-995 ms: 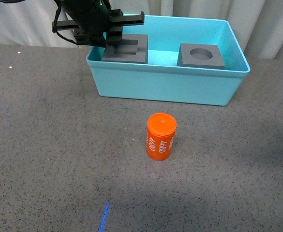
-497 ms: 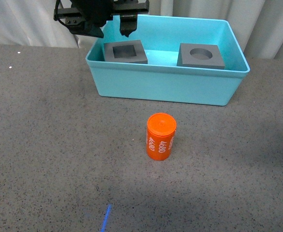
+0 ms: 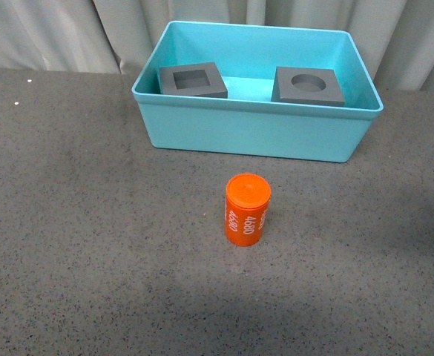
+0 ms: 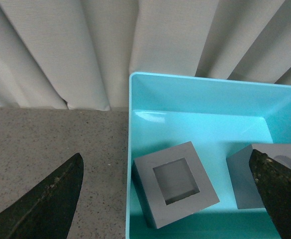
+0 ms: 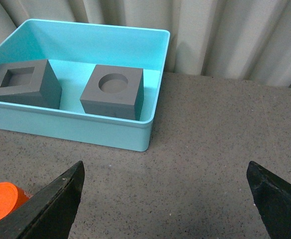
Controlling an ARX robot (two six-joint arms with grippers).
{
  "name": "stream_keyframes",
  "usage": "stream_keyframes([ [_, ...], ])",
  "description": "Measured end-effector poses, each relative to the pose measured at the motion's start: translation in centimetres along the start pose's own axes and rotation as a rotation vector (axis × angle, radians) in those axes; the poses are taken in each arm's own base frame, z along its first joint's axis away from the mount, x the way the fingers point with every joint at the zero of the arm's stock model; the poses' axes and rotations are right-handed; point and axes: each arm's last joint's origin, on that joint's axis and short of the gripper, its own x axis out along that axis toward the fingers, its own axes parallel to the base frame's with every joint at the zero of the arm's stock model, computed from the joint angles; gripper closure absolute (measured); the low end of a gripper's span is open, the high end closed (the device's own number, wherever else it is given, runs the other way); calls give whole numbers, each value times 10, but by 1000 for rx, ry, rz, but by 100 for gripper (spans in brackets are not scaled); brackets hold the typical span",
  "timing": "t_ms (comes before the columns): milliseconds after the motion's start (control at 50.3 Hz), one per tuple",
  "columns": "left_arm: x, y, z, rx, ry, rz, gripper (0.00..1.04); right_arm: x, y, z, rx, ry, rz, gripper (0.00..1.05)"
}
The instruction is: Place gray and orange parts in blue box
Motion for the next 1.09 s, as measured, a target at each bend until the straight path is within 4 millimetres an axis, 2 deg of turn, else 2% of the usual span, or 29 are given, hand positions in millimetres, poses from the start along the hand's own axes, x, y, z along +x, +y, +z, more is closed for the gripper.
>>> stream_keyframes([
  [139,-29,18,-16,-57,-66,12,7,0,0,0,0,0,0,10],
  [219,-50,36,-38,-92,-68,63,7,0,0,0,0,0,0,10],
  [298,-58,46,-56,-69,-73,113,8,0,0,0,0,0,0,10],
  [378,-69,56,-73,31,-278,90,26,0,0,0,0,0,1,10],
  [458,-91,63,-84,77,-383,85,42,0,0,0,0,0,0,10],
  [557,-115,70,-93,101,-421,86,62,0,0,0,0,0,0,10],
  [617,-122,73,-98,105,-419,87,69,0,0,0,0,0,0,10],
  [696,-135,79,-112,110,-399,93,87,0,0,0,0,0,0,10],
  [776,-144,82,-119,112,-396,98,100,0,0,0,0,0,0,10],
  [1015,-168,87,-133,120,-405,91,101,0,0,0,0,0,0,10],
  [1094,-178,96,-140,122,-400,86,101,0,0,0,0,0,0,10],
])
